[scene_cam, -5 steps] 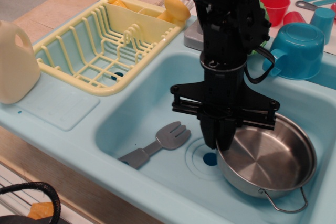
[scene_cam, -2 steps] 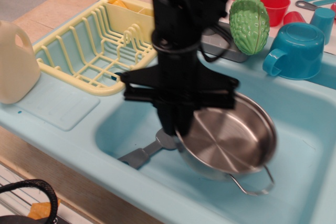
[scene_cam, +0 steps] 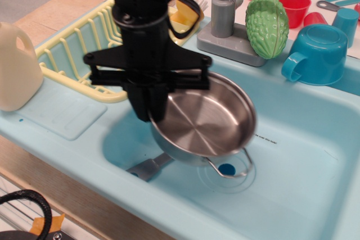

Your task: Put pot or pan from sink into drying rack

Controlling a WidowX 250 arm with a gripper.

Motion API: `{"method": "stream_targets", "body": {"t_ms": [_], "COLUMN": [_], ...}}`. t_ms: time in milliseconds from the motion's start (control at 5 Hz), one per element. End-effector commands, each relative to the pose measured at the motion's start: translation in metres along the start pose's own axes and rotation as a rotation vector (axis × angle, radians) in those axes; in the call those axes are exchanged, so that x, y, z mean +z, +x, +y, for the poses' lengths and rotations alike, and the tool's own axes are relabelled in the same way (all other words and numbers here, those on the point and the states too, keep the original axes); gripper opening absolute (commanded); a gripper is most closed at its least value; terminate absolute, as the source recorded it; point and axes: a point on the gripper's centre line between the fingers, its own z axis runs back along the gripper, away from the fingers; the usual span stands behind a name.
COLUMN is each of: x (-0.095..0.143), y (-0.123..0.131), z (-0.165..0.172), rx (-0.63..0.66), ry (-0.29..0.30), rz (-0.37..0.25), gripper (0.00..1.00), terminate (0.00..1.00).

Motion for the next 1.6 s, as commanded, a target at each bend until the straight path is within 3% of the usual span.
{"method": "stream_targets", "body": {"t_ms": [0,400,1200,1400], "x": [0.018,0.032,0.025,0.023], "y": [0.027,0.051,0.106,0.109], "z": [0.019,0.046,0.085,0.092], "rx": [0.039,0.084,0.160,0.169], "ry": [-0.033,-0.063,-0.100,-0.081], "rz": [-0.099,-0.174,-0.145,-0.122], "gripper": [0.00,0.00,0.00,0.00], "terminate": [0.00,0.00,0.00,1.00]}}
